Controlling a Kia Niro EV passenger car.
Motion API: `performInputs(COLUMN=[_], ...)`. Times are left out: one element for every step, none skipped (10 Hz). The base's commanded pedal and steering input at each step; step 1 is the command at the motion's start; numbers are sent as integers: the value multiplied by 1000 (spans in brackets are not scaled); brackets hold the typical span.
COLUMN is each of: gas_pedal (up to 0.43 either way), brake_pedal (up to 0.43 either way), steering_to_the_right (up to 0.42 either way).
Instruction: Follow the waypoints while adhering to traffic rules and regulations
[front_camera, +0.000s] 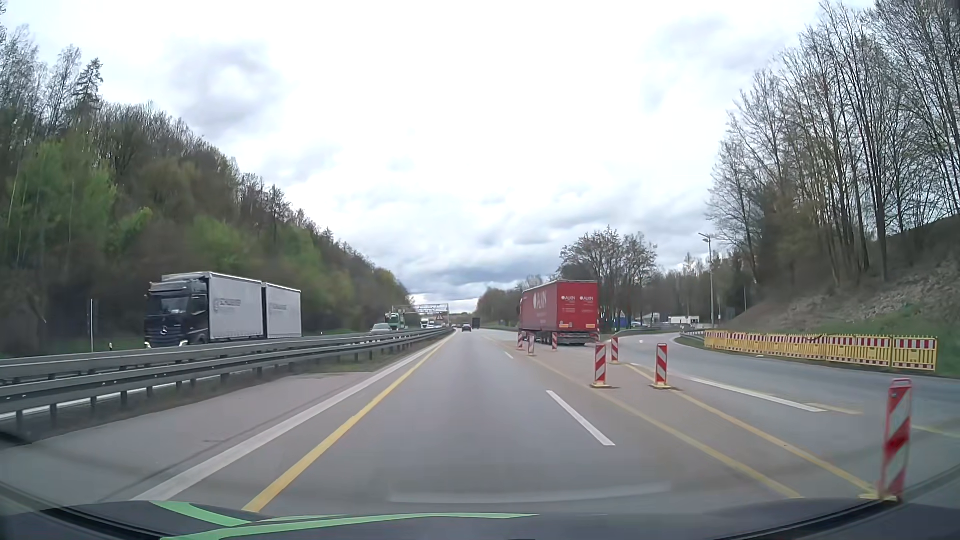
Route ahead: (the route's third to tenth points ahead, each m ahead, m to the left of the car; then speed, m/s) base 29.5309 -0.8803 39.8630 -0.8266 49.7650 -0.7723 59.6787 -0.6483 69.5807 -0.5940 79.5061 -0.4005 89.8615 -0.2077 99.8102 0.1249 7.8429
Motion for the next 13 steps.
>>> performInputs(gas_pedal=[197,197,197,197,197,197,197,197,197,197,197,197,197], brake_pedal=[0,0,0,0,0,0,0,0,0,0,0,0,0], steering_to_the_right=[-5,-5,-5,-5,-5,-5,-5,-5,-5,-5,-5,-5,-5])
